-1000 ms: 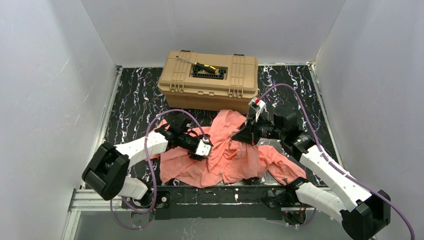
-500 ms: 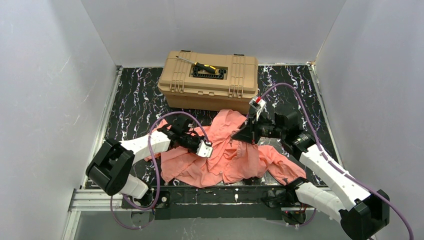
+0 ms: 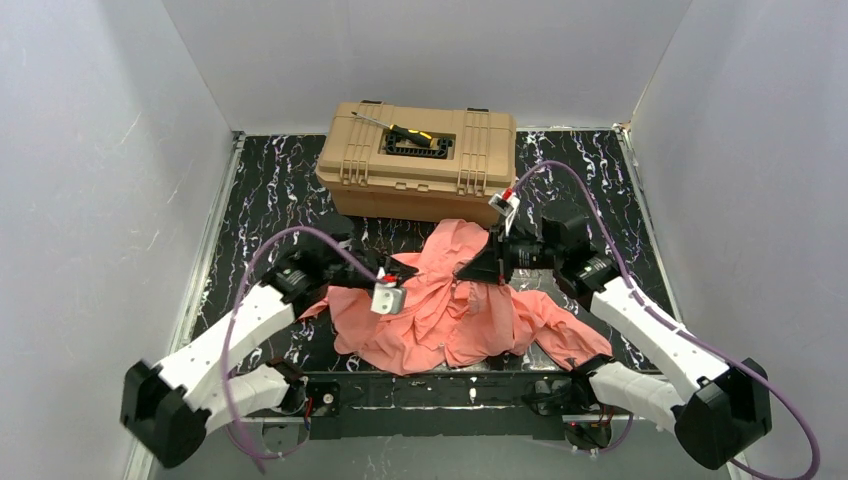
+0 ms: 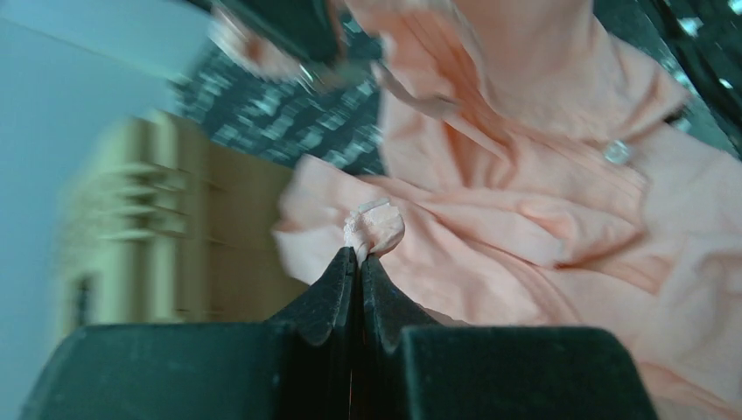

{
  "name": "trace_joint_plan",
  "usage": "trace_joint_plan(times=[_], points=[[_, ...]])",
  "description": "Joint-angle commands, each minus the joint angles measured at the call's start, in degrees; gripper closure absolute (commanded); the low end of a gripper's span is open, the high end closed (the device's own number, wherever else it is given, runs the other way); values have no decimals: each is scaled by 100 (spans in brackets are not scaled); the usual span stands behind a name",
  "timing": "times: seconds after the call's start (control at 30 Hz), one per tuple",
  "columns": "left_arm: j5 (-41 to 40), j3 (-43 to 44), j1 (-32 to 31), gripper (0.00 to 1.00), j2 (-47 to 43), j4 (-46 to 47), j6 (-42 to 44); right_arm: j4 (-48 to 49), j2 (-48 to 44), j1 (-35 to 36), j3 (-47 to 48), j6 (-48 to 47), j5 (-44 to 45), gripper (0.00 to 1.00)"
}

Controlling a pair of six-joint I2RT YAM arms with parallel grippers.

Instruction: Zip up the jacket

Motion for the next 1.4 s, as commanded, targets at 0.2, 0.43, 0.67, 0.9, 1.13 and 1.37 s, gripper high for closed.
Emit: trace_joint_plan(times=[0.2, 0.43, 0.67, 0.9, 1.13, 1.37], points=[[557, 393, 16, 100, -1527, 699, 15, 1335, 520, -3, 913, 1383, -1307, 99], [578, 460, 13, 100, -1621, 1066, 804, 2000, 529, 104, 1107, 1674, -1184, 99], [856, 568, 18, 100, -1629, 1055, 1570, 1962, 870, 416, 1320, 1633, -1410, 99], [934, 636, 17, 100, -1663, 897, 2046, 1560, 1053, 666, 1417, 1254, -1785, 99], [1081, 679, 13, 100, -1719, 589, 2263, 1227, 1039, 690, 1581, 1017, -1830, 99], [1207, 707, 15, 100, -1763, 536, 2174, 967, 1054, 690, 1690, 836, -1720, 99]])
